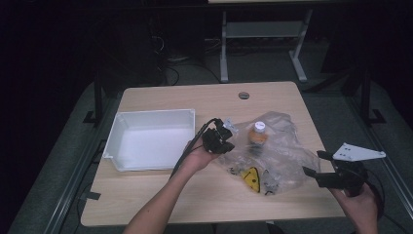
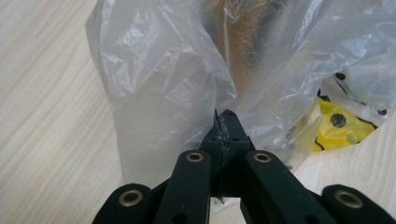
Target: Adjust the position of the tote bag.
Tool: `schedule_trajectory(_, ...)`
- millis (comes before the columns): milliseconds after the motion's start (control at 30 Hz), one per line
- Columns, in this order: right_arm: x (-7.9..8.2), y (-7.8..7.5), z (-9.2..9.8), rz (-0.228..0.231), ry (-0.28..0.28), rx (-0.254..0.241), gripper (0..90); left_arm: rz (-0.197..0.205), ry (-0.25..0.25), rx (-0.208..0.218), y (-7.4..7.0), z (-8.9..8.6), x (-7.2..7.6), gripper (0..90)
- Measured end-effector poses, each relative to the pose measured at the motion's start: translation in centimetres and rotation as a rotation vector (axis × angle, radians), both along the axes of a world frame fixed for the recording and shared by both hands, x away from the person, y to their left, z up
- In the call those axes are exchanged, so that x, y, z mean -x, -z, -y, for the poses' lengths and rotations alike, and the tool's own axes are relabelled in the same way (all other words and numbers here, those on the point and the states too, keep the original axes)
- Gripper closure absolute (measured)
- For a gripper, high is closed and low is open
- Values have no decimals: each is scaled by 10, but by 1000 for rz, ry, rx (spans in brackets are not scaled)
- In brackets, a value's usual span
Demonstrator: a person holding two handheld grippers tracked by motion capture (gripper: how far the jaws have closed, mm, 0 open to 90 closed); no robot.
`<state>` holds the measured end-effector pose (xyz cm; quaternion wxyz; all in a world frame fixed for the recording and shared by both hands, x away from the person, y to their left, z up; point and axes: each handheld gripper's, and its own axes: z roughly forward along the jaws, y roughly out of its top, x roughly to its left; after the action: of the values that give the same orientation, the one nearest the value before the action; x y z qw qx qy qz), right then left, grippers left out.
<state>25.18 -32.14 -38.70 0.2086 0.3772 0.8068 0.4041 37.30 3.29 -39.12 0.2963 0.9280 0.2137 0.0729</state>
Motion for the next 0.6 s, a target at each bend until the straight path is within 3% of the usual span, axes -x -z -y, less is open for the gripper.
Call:
schedule_trajectory(333, 0, 3, -1, -18, -15, 10, 269, -28, -10, -29, 14, -1, -2, 899)
schedule_trajectory(500, 0, 4, -3, -20, -46, 33, 359, -44, -7, -36, 18, -1, -3, 899)
schedule_trajectory(600, 0, 4, -4, -21, -60, 16, 411, -38, -11, -33, 17, -2, -3, 898)
